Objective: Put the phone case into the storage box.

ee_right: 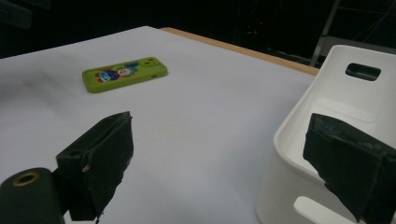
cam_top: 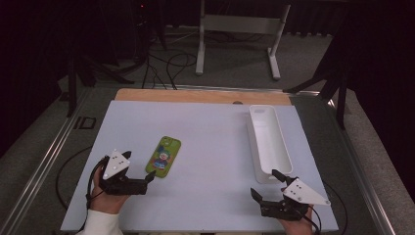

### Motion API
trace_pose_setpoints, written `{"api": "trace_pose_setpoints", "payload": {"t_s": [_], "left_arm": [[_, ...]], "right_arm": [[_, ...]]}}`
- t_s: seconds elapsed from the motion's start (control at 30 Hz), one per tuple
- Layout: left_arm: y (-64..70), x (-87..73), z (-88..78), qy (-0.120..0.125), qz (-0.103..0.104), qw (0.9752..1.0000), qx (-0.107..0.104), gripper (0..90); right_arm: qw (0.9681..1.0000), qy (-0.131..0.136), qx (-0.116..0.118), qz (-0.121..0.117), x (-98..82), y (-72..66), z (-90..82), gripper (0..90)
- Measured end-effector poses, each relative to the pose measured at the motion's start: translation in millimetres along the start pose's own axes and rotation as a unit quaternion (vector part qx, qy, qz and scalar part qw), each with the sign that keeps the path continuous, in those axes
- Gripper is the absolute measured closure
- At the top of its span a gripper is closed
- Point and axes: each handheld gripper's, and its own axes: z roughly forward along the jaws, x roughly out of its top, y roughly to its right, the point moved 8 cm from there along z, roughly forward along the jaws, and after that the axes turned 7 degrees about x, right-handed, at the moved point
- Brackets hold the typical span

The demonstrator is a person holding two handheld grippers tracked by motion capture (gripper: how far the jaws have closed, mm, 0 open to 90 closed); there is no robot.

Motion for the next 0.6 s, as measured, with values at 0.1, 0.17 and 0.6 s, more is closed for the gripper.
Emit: {"api": "trace_pose_setpoints", "payload": {"t_s": [0.1, 0.17, 0.6], "left_arm": [[1.6, 2.2, 6.1, -0.006, 0.001, 1.0, 0.001, 0.0], [1.9, 3.7, 9.4, -0.009, -0.002, 1.0, 0.0, 0.0], [-0.8, 3.0, 28.9, -0.045, -0.014, 0.9989, 0.006, 0.0]], "right_arm": [[1.0, 0.0, 0.0, -0.001, -0.1, 0.4, -0.5, 8.7], [1.0, 0.0, 0.0, -0.001, -0.2, 0.2, -0.6, 8.7], [1.0, 0.002, -0.001, 0.001, 0.2, -0.5, -1.1, 8.7]]}}
